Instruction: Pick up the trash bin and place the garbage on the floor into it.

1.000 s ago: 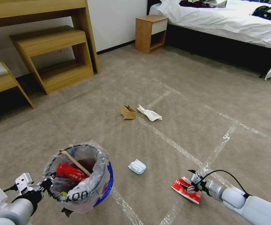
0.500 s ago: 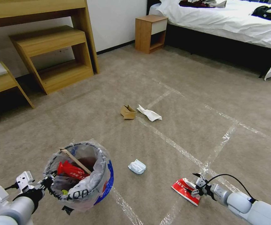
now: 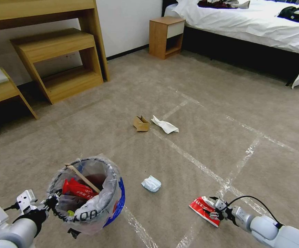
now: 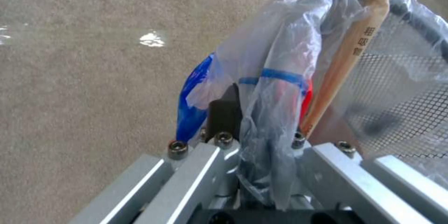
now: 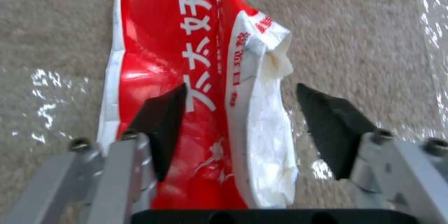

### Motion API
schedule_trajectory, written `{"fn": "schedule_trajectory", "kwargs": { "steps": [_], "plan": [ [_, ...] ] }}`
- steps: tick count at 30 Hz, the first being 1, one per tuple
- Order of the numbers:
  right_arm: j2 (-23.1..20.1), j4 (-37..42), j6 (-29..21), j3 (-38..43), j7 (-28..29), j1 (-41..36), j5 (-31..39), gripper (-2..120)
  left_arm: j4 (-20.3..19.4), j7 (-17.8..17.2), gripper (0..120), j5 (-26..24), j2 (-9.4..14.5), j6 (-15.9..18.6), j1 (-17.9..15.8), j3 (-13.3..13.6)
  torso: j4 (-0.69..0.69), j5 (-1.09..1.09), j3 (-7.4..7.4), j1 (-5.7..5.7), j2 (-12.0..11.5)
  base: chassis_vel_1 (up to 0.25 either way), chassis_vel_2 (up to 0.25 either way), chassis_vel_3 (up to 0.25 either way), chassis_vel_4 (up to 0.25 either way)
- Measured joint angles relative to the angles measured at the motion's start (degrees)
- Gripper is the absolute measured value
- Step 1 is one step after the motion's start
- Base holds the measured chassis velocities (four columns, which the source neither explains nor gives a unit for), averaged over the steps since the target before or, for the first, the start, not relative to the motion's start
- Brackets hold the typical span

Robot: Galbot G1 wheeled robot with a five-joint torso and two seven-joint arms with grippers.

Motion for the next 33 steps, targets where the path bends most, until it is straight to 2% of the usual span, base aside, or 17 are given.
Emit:
{"fn": "schedule_trajectory", "kwargs": {
  "steps": [3,4,7,8,11,12,15,26,33],
  "plan": [
    [-0.54,0.41,-0.23,-0.08,0.29,-0.29,0.51,44,-0.13,-0.01,0,0.03,0.02,-0.13,0.1,-0.16,-0.01,-0.02,0.0,0.0,0.0,0.0,0.0,0.0,0.0],
    [-0.54,0.41,-0.23,-0.08,0.29,-0.29,0.51,44,-0.13,-0.01,0,0.03,0.02,-0.13,0.1,-0.16,-0.01,-0.02,0.0,0.0,0.0,0.0,0.0,0.0,0.0],
    [-0.85,1.12,-0.26,-0.08,0.6,-0.51,0.75,29,-0.44,-0.04,0,0.04,0.01,-0.17,0.18,-0.22,-0.02,-0.02,0.01,0.0,0.0,0.0,0.0,0.0,0.0],
    [-0.85,1.12,-0.26,-0.08,0.6,-0.51,0.75,29,-0.44,-0.04,0,0.04,0.01,-0.17,0.18,-0.22,-0.02,-0.02,0.01,0.0,0.0,0.0,0.0,0.0,0.0],
    [-0.9,1.56,-0.29,-0.09,1.28,-0.46,1.2,15,-0.8,-0.06,0,0.05,-0.11,-0.21,0.45,-0.21,-0.02,-0.02,0.0,0.0,0.0,0.0,0.0,0.0,0.0],
    [-0.9,1.56,-0.29,-0.09,1.28,-0.46,1.2,15,-0.8,-0.06,0,0.05,-0.11,-0.21,0.45,-0.21,-0.02,-0.02,0.0,0.0,0.0,0.0,0.0,0.0,0.0],
    [-0.93,2.07,-0.26,-0.1,1.39,-0.36,1.45,0,-0.9,-0.06,0,0.08,-0.05,-0.25,0.66,-0.26,-0.02,-0.03,0.01,0.0,0.0,0.0,0.0,0.0,0.0],
    [-0.28,2.29,0.76,0.87,1.5,-0.88,1.67,0,-1.15,-0.06,0,-0.16,0.31,-0.3,1.1,-0.66,-0.02,-0.02,0.0,0.0,0.0,0.0,0.0,0.0,0.0],
    [1.9,5.24,4.42,7.25,1.6,0.69,2.53,0,-2.07,-0.06,0,-0.14,0.04,-0.3,2.01,-0.79,-0.02,-0.01,0.01,0.0,-0.01,0.0,0.0,0.0,0.0]
  ]
}}
